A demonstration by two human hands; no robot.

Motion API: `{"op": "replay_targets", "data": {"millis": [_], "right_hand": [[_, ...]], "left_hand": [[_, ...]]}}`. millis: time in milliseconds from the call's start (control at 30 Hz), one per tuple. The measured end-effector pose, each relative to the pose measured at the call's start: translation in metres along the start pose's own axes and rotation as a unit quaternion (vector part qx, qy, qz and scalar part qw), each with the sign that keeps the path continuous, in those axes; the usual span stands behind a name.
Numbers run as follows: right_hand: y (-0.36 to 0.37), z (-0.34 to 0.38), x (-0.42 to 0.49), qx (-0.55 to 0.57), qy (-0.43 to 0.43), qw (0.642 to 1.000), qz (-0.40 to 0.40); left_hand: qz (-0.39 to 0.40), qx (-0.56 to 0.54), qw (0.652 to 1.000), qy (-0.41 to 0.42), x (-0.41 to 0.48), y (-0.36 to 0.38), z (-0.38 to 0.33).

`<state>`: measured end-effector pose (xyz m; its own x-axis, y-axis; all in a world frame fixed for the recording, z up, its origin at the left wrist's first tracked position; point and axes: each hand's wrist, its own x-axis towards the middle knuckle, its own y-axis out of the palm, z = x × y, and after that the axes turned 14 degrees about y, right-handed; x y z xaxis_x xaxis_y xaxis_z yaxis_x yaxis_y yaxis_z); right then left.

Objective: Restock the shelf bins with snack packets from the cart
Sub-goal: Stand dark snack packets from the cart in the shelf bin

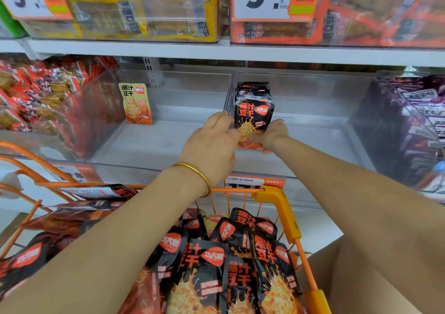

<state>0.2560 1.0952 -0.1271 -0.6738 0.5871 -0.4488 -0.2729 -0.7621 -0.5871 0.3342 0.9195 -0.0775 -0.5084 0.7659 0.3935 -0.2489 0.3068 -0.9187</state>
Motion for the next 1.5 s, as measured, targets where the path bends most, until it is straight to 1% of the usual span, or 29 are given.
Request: {"op": "replay_targets", "data": {"millis": [133,267,333,400,467,500,567,700,800,933,1233,1367,1500], "right_hand": [[0.000,-0.001,0.003,0.002,0.023,0.999,0.023],[0.001,-0.003,0.007,-0.008,-0.053,0.998,-0.011],[0.001,-0.004,0.004,-0.001,-0.073,0.997,-0.021],[0.001,-0.004,0.006,0.018,-0.065,0.998,-0.009],[0.002,-0.003,0.006,0.027,-0.051,0.998,0.007],[0.003,-0.003,0.006,0.018,-0.045,0.999,0.012],[0.006,-0.001,0.004,-0.004,-0.038,0.999,0.007],[0.013,0.002,0.002,-0.022,-0.021,0.999,-0.031],[0.015,0.005,0.005,-0.029,0.003,0.998,-0.048],[0.021,0.008,0.008,-0.043,0.004,0.997,-0.064],[0.014,0.004,0.011,-0.076,0.030,0.996,-0.043],[0.013,0.003,0.010,-0.076,0.029,0.996,-0.031],[0.012,0.002,0.011,-0.047,0.017,0.998,-0.044]], "left_hand": [[-0.002,0.001,1.000,-0.001,0.000,-0.001,-0.001],[0.013,-0.009,1.000,-0.008,0.000,-0.001,-0.001],[0.011,-0.010,1.000,-0.010,0.000,-0.001,-0.001],[0.015,-0.012,1.000,-0.017,0.001,-0.002,-0.003],[0.047,-0.010,0.998,-0.029,0.002,-0.003,-0.004],[0.065,-0.006,0.997,-0.035,0.002,-0.004,-0.003],[0.075,-0.004,0.996,-0.039,0.003,-0.006,-0.004],[0.078,-0.010,0.996,-0.044,0.002,-0.007,-0.005],[0.059,-0.021,0.997,-0.043,0.002,-0.006,-0.005],[0.040,-0.027,0.998,-0.034,0.002,-0.004,-0.005],[0.020,-0.025,0.999,-0.023,0.002,-0.004,-0.004],[0.067,-0.028,0.997,-0.040,0.001,-0.006,-0.005],[0.080,-0.029,0.995,-0.047,0.003,-0.010,-0.006]]}}
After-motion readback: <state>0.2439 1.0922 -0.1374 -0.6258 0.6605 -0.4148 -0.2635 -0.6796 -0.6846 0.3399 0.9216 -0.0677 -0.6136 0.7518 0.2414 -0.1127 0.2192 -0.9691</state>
